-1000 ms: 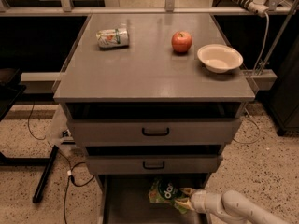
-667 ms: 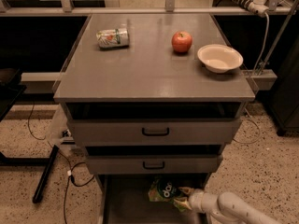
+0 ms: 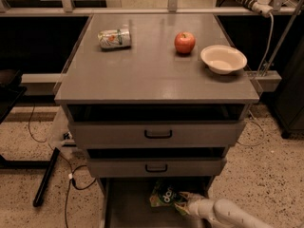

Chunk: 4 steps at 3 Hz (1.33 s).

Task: Place green rice chip bag into bottom drawer

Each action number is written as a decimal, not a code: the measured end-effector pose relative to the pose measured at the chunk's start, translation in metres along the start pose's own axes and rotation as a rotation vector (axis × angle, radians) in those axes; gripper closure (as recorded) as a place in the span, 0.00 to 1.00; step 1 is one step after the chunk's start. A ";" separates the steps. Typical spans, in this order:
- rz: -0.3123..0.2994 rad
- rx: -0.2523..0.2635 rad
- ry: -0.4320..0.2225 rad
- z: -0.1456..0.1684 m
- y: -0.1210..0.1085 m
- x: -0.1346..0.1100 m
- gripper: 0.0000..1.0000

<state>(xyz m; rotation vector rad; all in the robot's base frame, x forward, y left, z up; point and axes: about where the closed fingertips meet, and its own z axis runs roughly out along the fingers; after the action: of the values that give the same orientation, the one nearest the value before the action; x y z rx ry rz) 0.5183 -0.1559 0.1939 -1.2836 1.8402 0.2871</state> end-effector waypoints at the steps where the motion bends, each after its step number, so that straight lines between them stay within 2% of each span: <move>1: -0.013 -0.002 -0.007 0.004 0.004 0.005 1.00; 2: 0.017 -0.073 -0.049 0.005 0.010 0.009 1.00; 3: 0.070 -0.165 -0.111 0.002 0.025 0.010 1.00; 4: 0.103 -0.210 -0.152 0.000 0.037 0.007 1.00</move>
Offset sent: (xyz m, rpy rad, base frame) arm -0.0241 0.0084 -0.0086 0.1821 0.1149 0.1736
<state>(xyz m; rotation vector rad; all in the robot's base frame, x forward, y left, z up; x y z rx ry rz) 0.4859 -0.1446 0.1787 -1.2717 1.7838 0.6310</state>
